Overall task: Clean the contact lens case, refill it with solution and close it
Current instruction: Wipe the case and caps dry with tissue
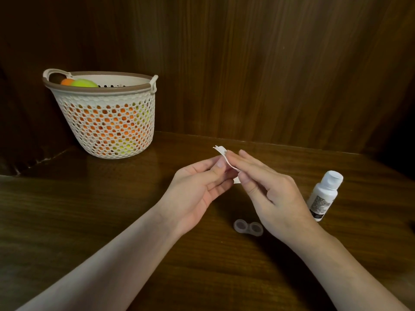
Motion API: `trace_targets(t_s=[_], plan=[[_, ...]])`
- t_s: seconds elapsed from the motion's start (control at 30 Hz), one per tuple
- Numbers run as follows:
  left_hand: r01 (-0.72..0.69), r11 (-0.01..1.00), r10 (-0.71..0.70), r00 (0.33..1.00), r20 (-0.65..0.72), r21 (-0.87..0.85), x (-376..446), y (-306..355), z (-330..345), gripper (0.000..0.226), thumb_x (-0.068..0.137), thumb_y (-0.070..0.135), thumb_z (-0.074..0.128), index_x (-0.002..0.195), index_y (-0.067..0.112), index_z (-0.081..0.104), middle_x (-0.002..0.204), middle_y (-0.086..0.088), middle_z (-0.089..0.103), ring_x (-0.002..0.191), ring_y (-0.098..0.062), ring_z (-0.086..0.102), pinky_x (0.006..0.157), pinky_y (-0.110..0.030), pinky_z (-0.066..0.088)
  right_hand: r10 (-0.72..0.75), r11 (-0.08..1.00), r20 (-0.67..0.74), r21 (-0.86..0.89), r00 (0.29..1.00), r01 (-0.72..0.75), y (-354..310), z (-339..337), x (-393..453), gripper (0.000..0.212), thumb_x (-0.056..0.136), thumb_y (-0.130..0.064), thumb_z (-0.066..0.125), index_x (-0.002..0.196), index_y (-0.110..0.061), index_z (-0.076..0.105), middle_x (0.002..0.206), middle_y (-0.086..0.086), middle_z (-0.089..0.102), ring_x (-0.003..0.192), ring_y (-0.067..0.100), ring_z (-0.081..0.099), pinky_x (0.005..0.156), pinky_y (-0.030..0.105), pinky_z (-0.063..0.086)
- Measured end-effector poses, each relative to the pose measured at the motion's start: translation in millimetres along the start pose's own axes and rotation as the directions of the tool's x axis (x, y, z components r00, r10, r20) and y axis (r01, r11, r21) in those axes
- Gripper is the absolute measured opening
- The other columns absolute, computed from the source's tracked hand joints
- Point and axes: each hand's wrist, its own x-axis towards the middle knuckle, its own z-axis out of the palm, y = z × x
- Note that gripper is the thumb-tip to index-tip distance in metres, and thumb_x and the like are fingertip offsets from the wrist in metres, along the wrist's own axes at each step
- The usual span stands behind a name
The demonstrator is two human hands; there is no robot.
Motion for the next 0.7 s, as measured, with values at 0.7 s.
trace_targets(t_s=[0.7], plan=[[0.049, 0.998, -0.046, 0.997, 0.053, -0.045, 2.0, 0.9, -0.8, 0.036, 0.106, 0.022, 0.061, 0.141, 0.014, 0.065, 0.135, -0.009, 0.075, 0.124, -0.025, 0.073, 0.102, -0.04, 0.06, -0.049, 0.992, -0.036, -0.116, 0.998, 0.045, 2.3, 4.9, 0.7, 0.048, 0.109, -0.026, 0.05, 0.157, -0.033, 0.052, 0.162, -0.019, 0.05, 0.153, -0.005, 0.037, 0.125, 0.041, 0.04]])
